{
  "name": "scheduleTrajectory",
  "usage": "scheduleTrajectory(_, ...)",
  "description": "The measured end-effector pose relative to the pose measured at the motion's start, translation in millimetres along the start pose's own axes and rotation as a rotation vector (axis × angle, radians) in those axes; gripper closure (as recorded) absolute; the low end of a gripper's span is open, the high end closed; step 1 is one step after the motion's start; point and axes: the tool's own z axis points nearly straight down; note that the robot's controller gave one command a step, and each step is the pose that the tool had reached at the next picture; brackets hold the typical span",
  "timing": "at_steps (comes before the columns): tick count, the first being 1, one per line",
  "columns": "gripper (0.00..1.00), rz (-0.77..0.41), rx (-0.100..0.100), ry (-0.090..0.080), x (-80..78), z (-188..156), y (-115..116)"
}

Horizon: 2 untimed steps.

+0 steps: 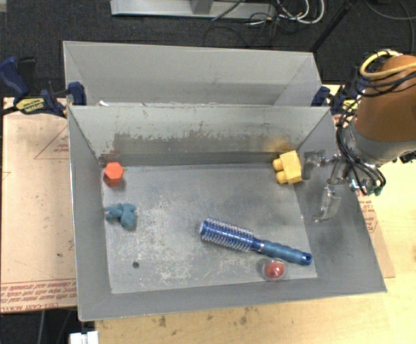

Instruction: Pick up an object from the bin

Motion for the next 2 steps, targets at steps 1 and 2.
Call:
scheduleTrajectory(1,0.00,-0.151,-0.002,0.002,100.6,25.7,44.9)
scheduleTrajectory(2,0.00,-0.079,-0.004,-0.001,86.9,91.3,108.6)
